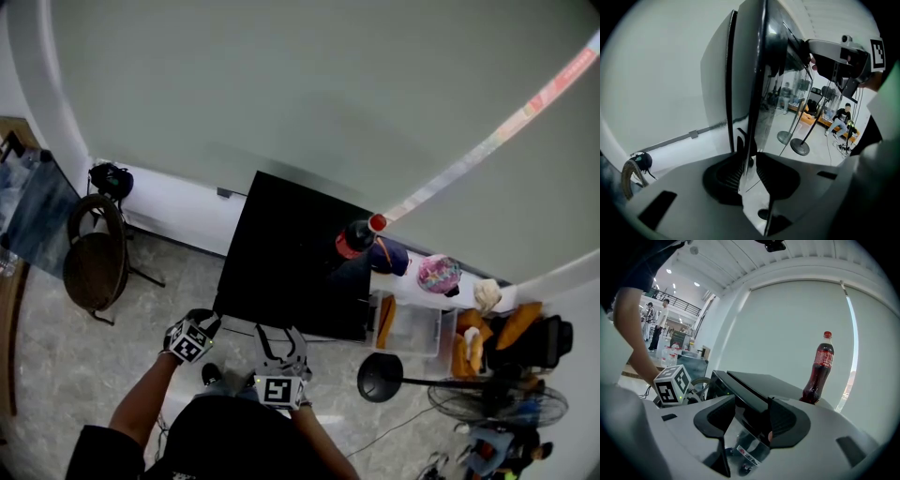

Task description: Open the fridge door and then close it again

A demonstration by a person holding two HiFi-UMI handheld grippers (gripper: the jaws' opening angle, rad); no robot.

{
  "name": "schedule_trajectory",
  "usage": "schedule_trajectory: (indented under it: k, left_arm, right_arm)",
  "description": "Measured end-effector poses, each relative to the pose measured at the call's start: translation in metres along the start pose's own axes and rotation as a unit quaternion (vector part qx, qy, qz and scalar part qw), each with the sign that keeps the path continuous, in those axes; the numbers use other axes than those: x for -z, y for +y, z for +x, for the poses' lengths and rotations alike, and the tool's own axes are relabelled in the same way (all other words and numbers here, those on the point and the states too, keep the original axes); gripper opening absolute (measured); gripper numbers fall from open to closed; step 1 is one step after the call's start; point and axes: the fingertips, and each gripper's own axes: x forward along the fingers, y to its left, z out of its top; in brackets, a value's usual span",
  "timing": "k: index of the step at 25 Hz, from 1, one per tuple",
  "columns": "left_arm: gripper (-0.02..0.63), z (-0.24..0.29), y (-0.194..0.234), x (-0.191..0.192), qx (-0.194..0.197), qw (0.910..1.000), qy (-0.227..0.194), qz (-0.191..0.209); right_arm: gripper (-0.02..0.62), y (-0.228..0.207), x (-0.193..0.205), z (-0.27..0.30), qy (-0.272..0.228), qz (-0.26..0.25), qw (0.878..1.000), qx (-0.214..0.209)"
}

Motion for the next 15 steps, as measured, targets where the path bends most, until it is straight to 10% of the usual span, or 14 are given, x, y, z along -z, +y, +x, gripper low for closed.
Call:
schedule_trajectory:
  k: [9, 15]
  left_arm:
    - [0.081, -0.004, 0.003, 0.002, -0.043, 0.9990, 0.007, 0.006]
    - [0.011, -0.051, -0.011, -0.027, -0.077, 0.9952, -0.049, -0.037]
  right_arm:
    - [0.204, -0.004, 0.000, -0.003, -0.011, 0.013, 1.000, -0.006]
    - [0.048, -0.016, -0.011, -0.047, -0.037, 0.002, 0.999, -0.020]
